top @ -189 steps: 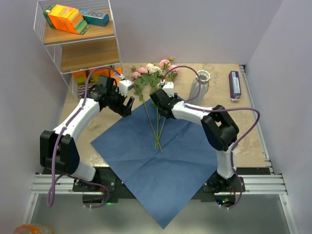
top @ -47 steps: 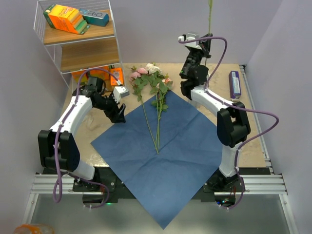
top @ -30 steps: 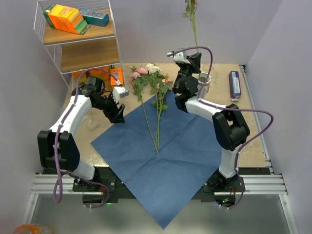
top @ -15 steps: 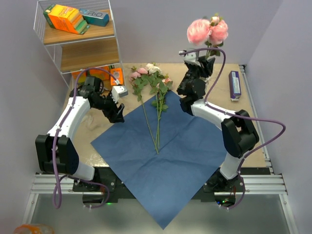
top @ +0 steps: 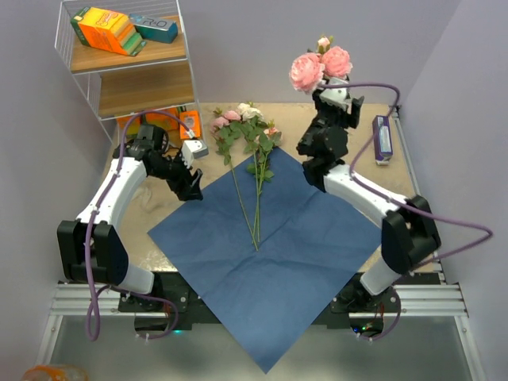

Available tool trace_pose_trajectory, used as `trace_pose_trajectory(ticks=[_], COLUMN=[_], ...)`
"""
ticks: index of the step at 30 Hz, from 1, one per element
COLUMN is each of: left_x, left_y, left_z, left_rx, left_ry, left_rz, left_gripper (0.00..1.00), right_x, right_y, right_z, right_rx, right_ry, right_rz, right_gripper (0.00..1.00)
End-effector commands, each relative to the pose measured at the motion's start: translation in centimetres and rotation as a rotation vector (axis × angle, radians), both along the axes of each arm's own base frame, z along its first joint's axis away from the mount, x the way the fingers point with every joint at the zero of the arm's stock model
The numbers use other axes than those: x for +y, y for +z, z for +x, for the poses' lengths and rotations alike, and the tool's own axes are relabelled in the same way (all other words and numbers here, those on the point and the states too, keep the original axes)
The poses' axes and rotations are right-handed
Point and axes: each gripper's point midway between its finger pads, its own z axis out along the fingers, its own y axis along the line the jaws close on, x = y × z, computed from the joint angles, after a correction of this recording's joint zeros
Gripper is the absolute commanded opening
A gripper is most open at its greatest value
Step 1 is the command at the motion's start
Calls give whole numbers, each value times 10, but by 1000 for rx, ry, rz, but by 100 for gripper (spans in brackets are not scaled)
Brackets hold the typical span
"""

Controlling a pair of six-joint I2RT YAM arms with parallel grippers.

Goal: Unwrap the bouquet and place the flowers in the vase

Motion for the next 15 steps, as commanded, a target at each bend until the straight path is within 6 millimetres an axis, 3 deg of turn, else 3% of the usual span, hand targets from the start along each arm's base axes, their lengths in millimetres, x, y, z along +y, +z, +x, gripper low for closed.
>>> trace_pose_trajectory(ticks=[1,3,6,8,9,11,12,13,15], left_x=[-3,-3,-4,-5,-6,-7,-7,-7,-8], left_y=[25,27,34,37,40,40,42,41,42], left_z=[3,4,4,4,4,2,2,0,-2], left_rx=[-61,-62,-69,-71,-79,-73,-77,-74,-70], left_ry=[-7,-4,-5,-5,-5,-4,-3,-5,-4], left_rz=[-40,-41,-48,-55,-58,-66,-68,-71,-77], left_gripper=[80,79,80,80,80,79,79,79,79], right_x=[-3,-4,7,14,13,19,19,21,30], right_y=[-1,-3,-32,-24,-33,-22,-27,-14,-15], right_z=[-27,-37,-40,-42,-46,-47,-50,-53,-58], right_rx=[37,36,221,240,310,327,372,363,410], right_ry=[114,170,253,315,314,359,363,386,456], right_rz=[130,195,158,171,152,159,146,153,161], right_gripper=[78,87,96,97,99,99,99,99,99])
